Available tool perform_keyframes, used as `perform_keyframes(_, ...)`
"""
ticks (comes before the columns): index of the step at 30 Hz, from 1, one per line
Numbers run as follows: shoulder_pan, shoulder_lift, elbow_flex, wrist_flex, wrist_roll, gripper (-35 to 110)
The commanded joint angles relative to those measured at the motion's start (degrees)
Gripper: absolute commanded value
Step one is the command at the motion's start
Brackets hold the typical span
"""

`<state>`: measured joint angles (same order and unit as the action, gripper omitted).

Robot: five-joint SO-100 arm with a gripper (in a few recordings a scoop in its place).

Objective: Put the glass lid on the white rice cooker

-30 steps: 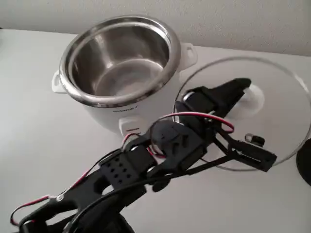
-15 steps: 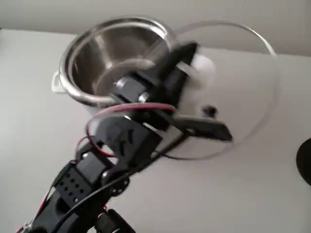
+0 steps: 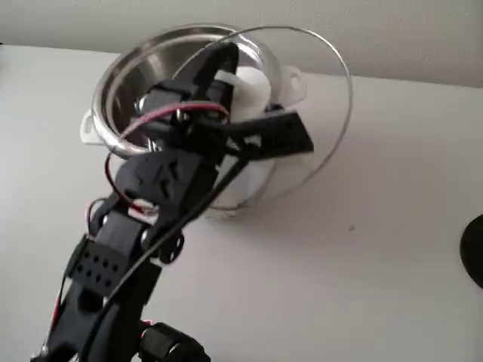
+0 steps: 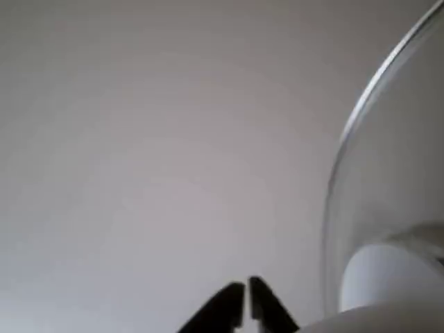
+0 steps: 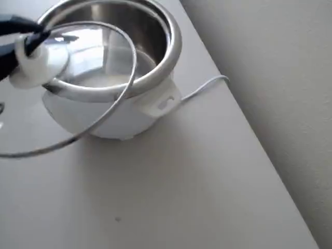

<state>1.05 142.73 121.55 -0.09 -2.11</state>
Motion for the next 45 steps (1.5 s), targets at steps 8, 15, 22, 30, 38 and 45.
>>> perform_keyframes(8,-11.43,-8.00,-23.20,4.92,0.09,0)
perform_keyframes(15,-16.44,-12.92,-25.14,6.50,4.83,0)
perform_keyframes(22,-16.44,-19.51,-29.62,6.86,9.49,0)
perform_keyframes(30,-16.17,-23.64,-33.66,6.77,11.34,0)
perform_keyframes(38,-16.61,-25.84,-33.75,5.19,12.83,0)
perform_keyframes(45,-17.05,-29.62,-35.24,3.52,13.36,0)
